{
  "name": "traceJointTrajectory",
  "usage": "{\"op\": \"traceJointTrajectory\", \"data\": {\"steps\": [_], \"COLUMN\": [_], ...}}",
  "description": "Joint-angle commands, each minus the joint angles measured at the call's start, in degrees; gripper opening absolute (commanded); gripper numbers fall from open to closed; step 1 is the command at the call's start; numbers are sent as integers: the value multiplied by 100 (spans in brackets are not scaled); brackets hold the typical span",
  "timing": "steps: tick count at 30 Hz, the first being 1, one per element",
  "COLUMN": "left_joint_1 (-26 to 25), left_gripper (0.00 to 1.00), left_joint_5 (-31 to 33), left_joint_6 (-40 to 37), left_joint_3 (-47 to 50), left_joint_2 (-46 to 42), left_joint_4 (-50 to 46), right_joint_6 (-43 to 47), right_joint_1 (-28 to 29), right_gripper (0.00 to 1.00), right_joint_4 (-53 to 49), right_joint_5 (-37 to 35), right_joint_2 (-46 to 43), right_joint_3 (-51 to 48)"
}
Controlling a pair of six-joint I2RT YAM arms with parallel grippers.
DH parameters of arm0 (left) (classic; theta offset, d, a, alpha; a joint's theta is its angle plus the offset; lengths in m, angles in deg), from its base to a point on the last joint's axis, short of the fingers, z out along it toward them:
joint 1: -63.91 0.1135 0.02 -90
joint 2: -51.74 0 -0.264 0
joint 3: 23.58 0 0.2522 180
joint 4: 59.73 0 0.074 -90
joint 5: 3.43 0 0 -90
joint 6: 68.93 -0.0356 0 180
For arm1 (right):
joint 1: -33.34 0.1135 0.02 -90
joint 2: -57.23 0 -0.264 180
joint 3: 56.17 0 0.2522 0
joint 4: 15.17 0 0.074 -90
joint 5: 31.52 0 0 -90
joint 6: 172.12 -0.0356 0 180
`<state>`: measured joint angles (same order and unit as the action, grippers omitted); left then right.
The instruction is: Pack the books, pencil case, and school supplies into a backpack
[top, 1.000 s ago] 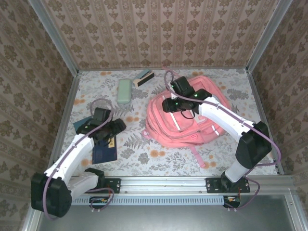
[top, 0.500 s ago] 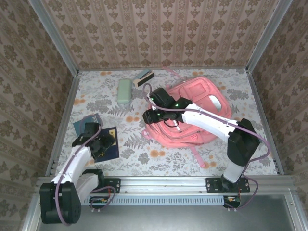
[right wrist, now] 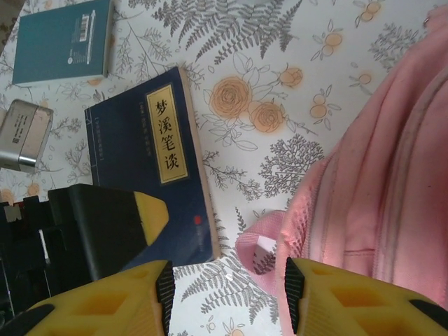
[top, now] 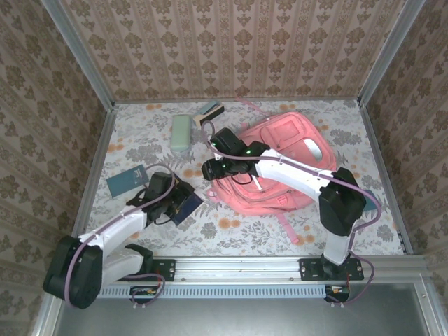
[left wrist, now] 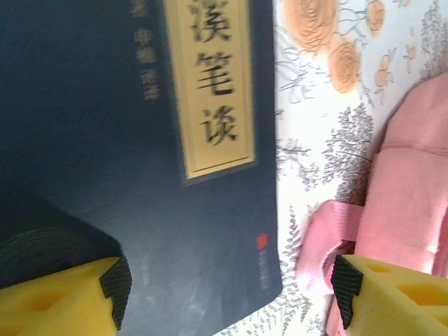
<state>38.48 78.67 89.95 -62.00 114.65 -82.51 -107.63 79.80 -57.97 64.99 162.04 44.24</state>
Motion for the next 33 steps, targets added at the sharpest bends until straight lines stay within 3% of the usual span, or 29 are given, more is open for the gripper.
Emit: {"op": "traceJointTrajectory", "data": {"steps": [1, 9, 12, 18, 33], "left_joint_1": [2, 322, 450, 831, 899], "left_gripper": [79, 77, 76, 70, 64], "left_joint_5": [380, 831, 887, 574, 110], "left_joint_6": [-164, -550, -675, -848, -1019], "left_joint_3": [-418, -227, -11, 511, 858], "left_joint_2": [-81, -1045, -1321, -1483, -1050], "left_joint_4": [-673, -2196, -2371, -1831, -577], "right_joint_6": [-223, -36, 27, 147, 377], "right_joint_1": [120, 364, 436, 498, 667], "right_gripper": [48, 47, 45, 43, 40], "right_joint_4": [180, 95, 55, -31, -145], "right_joint_5": [211, 266, 234, 202, 258], "right_joint_2": [295, 1203, 1530, 2195, 3027], "right_joint_3": [202, 824, 1098, 1578, 1825]}}
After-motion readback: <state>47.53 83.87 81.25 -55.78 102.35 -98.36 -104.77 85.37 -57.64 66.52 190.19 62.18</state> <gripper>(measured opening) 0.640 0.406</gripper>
